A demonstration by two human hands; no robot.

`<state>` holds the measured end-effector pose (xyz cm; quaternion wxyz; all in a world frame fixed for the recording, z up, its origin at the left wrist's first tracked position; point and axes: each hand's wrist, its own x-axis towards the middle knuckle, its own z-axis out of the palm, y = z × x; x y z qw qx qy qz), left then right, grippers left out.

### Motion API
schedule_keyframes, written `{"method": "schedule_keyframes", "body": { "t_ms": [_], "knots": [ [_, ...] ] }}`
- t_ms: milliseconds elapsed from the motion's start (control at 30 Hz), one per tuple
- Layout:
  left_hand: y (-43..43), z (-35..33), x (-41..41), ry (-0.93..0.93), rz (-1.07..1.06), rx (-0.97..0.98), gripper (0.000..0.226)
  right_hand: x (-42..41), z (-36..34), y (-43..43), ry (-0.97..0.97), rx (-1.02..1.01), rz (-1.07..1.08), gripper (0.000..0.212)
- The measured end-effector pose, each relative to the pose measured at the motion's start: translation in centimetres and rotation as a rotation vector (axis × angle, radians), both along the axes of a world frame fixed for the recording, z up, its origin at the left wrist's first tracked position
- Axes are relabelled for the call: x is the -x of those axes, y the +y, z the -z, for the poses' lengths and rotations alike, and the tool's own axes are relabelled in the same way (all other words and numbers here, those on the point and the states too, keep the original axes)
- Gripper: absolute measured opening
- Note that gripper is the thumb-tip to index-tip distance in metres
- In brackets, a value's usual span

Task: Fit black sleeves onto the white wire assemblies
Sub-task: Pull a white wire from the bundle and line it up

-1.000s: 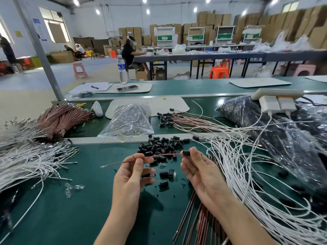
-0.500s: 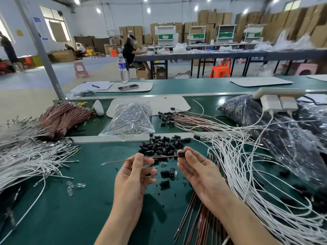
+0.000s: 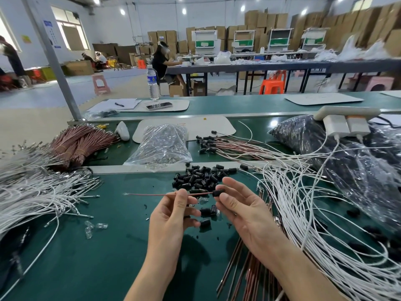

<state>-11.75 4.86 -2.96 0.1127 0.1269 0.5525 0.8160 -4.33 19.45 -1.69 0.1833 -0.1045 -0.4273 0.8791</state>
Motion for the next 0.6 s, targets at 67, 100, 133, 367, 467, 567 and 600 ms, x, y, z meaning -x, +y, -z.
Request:
{"method": "schedule_keyframes", "body": {
  "t_ms": [67, 100, 133, 367, 467, 567, 600],
  "knots": [
    [-0.05, -0.20, -0.13, 0.036, 0.016, 0.016, 0.020, 0.03, 0.01, 0.08, 0.006, -0.001, 0.017, 0.036],
    [-0.05, -0.30, -0.19, 0.045, 0.026, 0.015, 0.016, 0.03, 0.00, 0.15, 0.010, 0.007, 0.020, 0.036],
    [-0.04, -0.39, -0.23, 0.046, 0.031, 0.010, 0.012, 0.01, 0.01, 0.20, 0.013, 0.016, 0.020, 0.035],
    [-0.13, -0.42, 0.04, -0.047, 0.004, -0.094, 0.018, -0.14, 0.12, -0.08, 0.012, -0.128, -0.004, 0.035],
    [0.09, -0.38, -0.18, -0.077, 0.020, -0.101, 0.027, -0.24, 0.10, -0.13, 0.004, -0.214, 0.015, 0.034],
    [0.13, -0.47, -0.31, -0.069, 0.054, -0.093, 0.022, -0.38, 0.05, -0.12, -0.001, -0.287, 0.030, 0.034],
    [0.13, -0.48, -0.35, -0.061, 0.065, -0.082, 0.022, -0.39, 0.06, -0.19, -0.011, -0.333, 0.031, 0.034]
  ]
}}
